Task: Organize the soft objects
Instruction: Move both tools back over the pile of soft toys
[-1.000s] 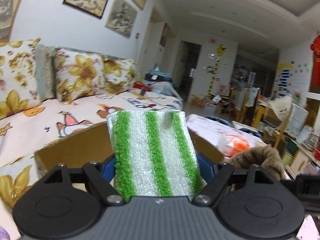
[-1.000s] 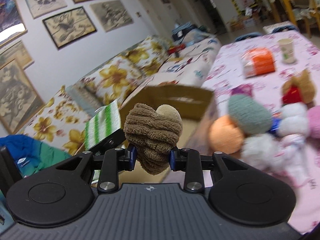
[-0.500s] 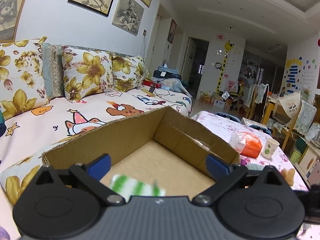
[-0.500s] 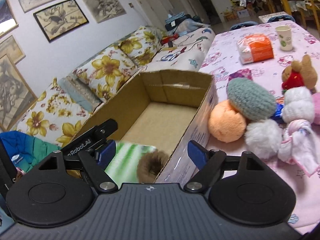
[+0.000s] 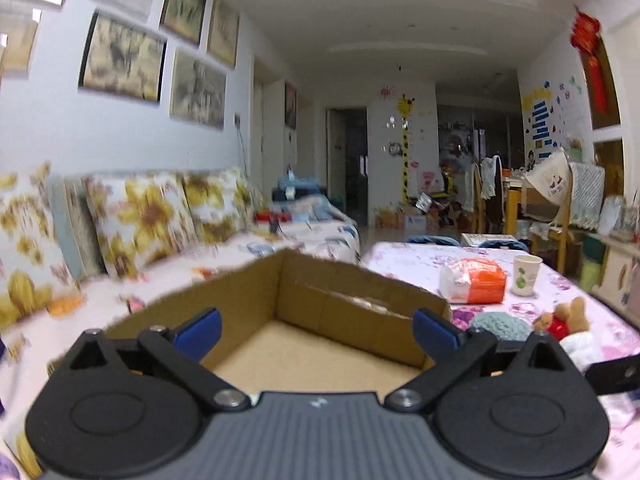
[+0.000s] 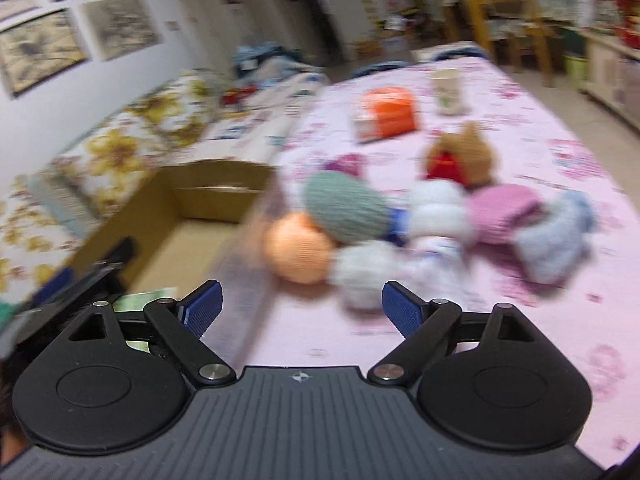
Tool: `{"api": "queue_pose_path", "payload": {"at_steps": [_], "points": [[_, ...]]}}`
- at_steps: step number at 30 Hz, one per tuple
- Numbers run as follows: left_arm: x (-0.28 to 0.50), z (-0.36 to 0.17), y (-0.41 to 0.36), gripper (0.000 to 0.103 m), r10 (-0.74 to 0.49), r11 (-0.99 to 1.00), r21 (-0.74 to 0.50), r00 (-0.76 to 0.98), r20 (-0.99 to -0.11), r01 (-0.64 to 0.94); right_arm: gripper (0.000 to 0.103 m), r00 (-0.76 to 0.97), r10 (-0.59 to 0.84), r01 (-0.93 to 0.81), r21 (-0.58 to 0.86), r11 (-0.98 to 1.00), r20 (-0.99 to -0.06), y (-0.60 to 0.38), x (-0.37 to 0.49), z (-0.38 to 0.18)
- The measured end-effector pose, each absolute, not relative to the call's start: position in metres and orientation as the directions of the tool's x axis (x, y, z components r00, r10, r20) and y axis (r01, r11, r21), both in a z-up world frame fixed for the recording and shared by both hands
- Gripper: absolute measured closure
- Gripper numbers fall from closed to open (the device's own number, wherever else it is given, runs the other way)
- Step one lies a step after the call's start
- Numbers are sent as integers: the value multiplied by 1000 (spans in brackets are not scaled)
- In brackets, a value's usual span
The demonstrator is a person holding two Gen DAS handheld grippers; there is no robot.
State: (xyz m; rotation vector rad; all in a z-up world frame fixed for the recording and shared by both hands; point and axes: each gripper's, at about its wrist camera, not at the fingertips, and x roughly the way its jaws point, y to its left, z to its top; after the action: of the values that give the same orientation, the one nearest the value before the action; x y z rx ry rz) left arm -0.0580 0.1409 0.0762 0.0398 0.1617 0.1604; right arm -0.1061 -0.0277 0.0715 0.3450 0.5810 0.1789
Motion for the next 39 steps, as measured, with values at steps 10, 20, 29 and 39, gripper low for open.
{"api": "queue_pose_path", "payload": {"at_steps": [10,20,29,39], "points": [[-44,78,124,8,315,949,66,938,-146,-309,0,854,58,94,263,960,-518,-89,-130,49],[-43,80,117,9,436,900,104,881,-184,-424,0,899,-55,139,164,977,-434,-124,-135,38],[-42,83,120,6,401,916,115,893,-203,-385,0,868,-29,135,180,974,-496,-160,-118,28],[-66,96,95,5,299,949,104,954,-9,-297,0,839,-20,146,191,971,-543,-184,-85,17]]}}
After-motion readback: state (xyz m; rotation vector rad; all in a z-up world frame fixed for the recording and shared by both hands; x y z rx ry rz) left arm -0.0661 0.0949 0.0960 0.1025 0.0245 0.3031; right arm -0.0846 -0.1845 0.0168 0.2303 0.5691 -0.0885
